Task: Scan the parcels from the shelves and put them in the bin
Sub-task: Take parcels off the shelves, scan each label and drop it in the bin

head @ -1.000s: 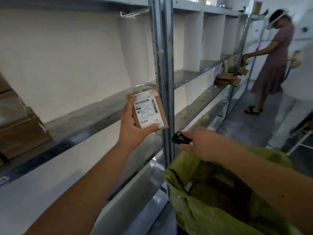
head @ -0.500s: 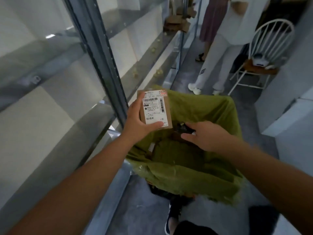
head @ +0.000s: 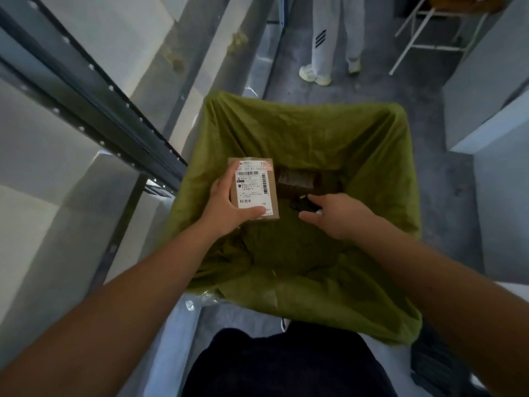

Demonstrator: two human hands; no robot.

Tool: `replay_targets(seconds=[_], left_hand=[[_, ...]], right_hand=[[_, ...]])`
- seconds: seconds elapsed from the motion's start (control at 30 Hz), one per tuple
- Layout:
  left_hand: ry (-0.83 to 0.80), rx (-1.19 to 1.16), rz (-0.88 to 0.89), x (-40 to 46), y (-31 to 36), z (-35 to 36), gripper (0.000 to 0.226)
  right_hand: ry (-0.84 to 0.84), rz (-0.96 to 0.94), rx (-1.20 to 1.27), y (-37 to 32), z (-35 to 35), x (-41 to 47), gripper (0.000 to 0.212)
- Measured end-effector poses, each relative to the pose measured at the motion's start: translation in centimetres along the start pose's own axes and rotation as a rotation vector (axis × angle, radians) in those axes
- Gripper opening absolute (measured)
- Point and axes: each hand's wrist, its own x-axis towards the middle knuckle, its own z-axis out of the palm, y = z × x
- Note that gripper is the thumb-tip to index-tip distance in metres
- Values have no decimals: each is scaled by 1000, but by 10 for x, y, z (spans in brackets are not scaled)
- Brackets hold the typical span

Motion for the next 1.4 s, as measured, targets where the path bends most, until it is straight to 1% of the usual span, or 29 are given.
replay_targets(seconds=[0.13, 0.23, 0.37, 0.43, 0.57, 0.73, 0.83, 0.9, 0.93, 1.0, 1.07, 1.13, 1.23, 1.4], left_hand=[[-91, 81, -84, 17, -13, 19, 129], [-216, 157, -155, 35, -25, 37, 137], [-377, 255, -170, 52, -43, 64, 147], [-480, 320, -152, 58, -53, 78, 152], [-678, 407, -79, 70, -74, 106, 153], [-847, 476, 21, 79, -97, 130, 152], [-984, 538, 64, 84, -110, 139, 151], [-1091, 552, 77, 87, -119, 143, 142], [-1140, 570, 88, 87, -123, 145, 132], [-1202, 647, 110, 87, -129, 149, 103], [-1205, 700, 114, 85, -134, 153, 81], [-1159, 704, 102, 84, -140, 155, 75], [-1086, 698, 40, 82, -149, 158, 75], [-1035, 637, -48, 74, -162, 167, 57]], right_hand=[[-75, 27, 20, 11, 13, 14, 72], [-121, 72, 42, 20, 26, 25, 72], [-165, 123, 62, 25, 44, 34, 71], [-175, 163, 93, 25, 52, 38, 69], [-182, 243, 152, 30, 66, 38, 68], [-217, 276, 114, 38, 79, 45, 69], [-227, 284, 96, 42, 83, 49, 68], [-234, 286, 87, 44, 86, 50, 68], [-237, 284, 81, 44, 88, 51, 69], [-239, 275, 70, 44, 92, 52, 70], [-245, 272, 57, 45, 95, 53, 71], [-247, 271, 50, 45, 96, 54, 71], [-254, 263, 53, 45, 98, 55, 72], [-255, 262, 67, 44, 97, 53, 73]])
